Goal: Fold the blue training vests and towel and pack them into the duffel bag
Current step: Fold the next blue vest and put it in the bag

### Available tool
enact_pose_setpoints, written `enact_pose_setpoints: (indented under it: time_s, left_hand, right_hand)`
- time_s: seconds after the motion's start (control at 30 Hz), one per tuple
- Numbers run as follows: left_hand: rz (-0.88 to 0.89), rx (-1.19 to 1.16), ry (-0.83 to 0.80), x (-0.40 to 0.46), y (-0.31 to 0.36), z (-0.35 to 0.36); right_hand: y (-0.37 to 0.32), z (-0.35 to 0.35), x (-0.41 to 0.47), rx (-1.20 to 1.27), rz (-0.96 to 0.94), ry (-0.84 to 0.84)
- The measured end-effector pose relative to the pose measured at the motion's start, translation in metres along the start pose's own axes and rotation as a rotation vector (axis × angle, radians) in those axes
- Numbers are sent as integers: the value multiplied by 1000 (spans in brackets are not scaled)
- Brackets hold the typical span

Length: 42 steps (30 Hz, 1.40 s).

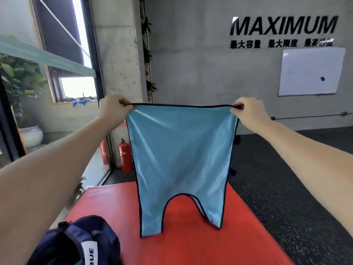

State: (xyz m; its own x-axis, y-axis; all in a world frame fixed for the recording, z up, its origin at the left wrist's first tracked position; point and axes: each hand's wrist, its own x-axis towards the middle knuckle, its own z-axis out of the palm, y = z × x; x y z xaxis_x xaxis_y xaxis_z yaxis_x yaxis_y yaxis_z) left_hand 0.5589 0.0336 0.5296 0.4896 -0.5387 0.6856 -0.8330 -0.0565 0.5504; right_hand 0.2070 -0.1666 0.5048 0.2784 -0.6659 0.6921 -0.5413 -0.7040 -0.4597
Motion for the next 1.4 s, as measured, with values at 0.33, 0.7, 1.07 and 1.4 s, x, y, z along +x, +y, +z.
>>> enact_pose_setpoints:
  time_s: [0.33, 0.7, 1.07, 1.4]
  left_hand:
    - [-3, -9, 6, -126, -2, -56]
    - [-232, 189, -368, -420, -98, -25]
    - [-254, -44, -360, -432, -57, -45]
    - [-301, -69, -324, -399, -66, -4]
  right_hand:
    - [-20, -27, -109, 102, -25, -12]
    - [45, 15, -382, 4, 222, -525]
    - [41, -31, -399, 114, 267, -498]
    - [70, -4, -362, 105, 304, -477]
